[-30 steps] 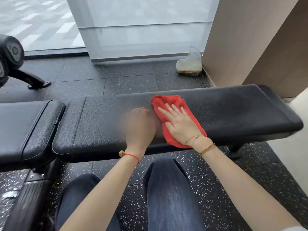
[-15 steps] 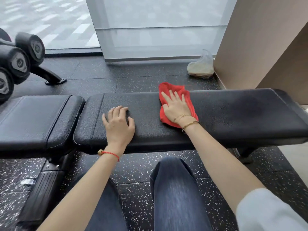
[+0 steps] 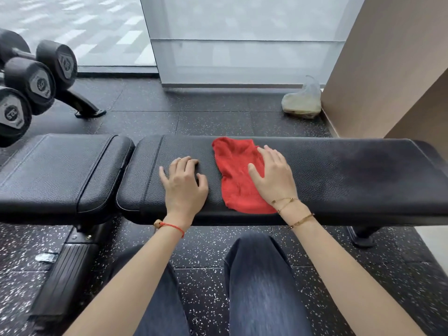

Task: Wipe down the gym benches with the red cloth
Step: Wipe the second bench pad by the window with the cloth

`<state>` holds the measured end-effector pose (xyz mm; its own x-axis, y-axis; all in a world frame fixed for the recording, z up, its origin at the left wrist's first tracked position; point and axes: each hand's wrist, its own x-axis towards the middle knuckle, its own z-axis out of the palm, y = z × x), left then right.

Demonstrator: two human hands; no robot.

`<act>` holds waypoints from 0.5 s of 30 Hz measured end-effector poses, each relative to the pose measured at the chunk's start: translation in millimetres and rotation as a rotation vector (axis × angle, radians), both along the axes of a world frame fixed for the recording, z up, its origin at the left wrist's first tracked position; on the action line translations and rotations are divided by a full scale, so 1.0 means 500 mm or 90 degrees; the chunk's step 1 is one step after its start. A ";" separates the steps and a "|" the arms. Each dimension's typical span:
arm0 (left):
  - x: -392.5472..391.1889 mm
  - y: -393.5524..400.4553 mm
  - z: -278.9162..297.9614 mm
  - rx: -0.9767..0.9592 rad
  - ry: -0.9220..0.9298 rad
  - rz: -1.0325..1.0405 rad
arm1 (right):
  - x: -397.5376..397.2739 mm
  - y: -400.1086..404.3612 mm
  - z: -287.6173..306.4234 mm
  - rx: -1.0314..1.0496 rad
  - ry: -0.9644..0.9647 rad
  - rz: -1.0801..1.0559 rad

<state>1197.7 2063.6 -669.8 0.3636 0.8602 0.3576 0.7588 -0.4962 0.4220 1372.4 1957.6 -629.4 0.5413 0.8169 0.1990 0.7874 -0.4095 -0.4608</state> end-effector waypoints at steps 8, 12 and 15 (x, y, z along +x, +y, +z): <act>-0.003 -0.005 0.002 0.002 -0.011 -0.014 | 0.003 -0.001 -0.025 -0.173 0.022 -0.023; -0.004 -0.008 0.002 0.018 -0.024 -0.023 | -0.003 0.007 -0.025 -0.100 0.055 0.009; -0.005 -0.010 0.001 0.027 -0.029 -0.033 | -0.013 0.010 -0.022 0.008 0.063 0.031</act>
